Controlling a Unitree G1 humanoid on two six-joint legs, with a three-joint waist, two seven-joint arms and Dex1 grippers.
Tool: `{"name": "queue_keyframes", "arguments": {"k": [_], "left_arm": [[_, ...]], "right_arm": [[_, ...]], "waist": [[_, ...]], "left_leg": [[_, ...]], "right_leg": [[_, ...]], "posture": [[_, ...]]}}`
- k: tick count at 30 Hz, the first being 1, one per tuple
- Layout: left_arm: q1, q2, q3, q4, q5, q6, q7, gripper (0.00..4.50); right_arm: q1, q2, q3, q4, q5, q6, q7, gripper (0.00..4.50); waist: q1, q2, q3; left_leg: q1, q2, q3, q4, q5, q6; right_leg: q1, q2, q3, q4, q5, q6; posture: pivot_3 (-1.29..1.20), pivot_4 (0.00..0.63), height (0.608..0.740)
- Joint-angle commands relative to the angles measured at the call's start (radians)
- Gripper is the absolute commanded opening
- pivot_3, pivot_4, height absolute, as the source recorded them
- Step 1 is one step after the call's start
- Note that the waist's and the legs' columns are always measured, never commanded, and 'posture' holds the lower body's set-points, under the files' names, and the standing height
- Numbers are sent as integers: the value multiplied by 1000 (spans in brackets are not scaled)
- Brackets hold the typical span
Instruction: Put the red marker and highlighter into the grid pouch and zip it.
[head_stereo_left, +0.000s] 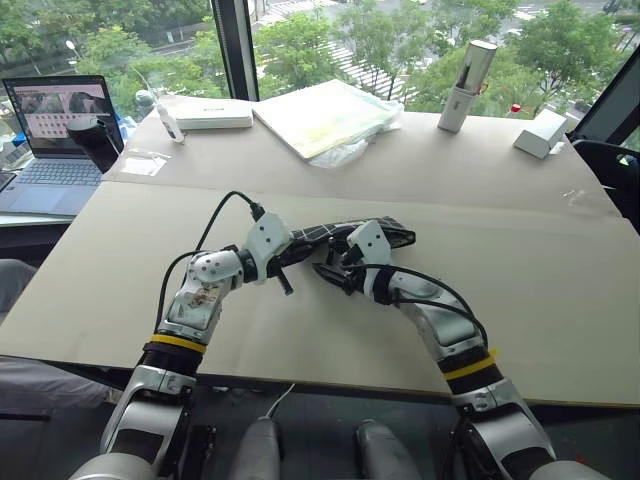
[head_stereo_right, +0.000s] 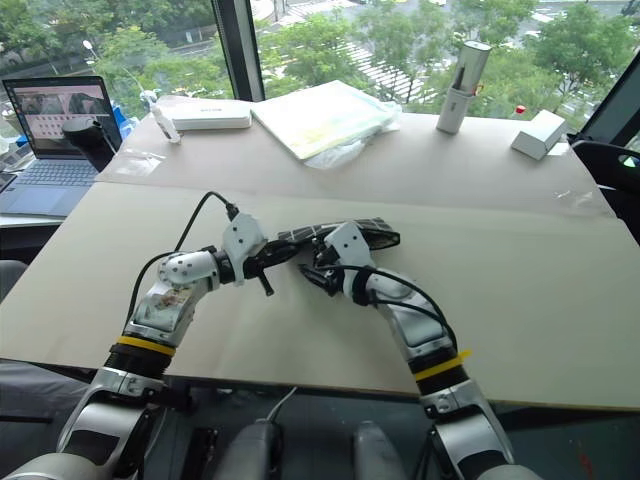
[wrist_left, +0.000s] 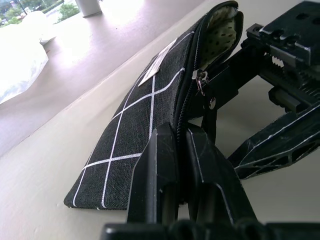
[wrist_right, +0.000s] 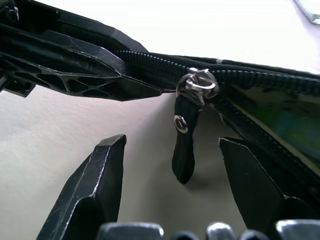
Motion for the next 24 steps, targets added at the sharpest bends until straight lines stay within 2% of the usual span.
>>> {"name": "queue_keyframes", "arguments": {"k": [1,7,9,16,24], "left_arm": [[-4,-1,9,-24,-3,-9,6,0],[-6,2,12,-15,-2,-15,8,0],[-5,2,11,-14,-1,-17,8,0],[-12,-1,8,-10,0,-19,7,0],[-7,7,11,-16,-2,-18,5,0]], "right_arm": [[-23,-3,-19,-37,6,-31,31,2696],[8,-36,-48,-71,25,-5,63,568],[17,-47,-55,-80,30,0,72,98],[38,-99,-89,-106,34,13,93,98],[63,-303,-175,-61,-15,-9,95,98]], "waist": [[0,0,0],[0,0,0],[-1,0,0],[-1,0,0],[3,0,0]], "left_leg": [[0,0,0,0,0,0],[0,0,-1,0,0,0],[0,0,-1,0,0,0],[0,0,-1,0,0,0],[0,0,-1,0,0,0]], "right_leg": [[0,0,0,0,0,0],[0,0,-1,0,0,0],[0,0,-1,0,0,0],[0,0,-1,0,0,0],[1,0,-1,-2,0,0]], "posture": [[0,150,740],[0,150,740],[0,150,740],[0,150,740],[0,150,740]]}}
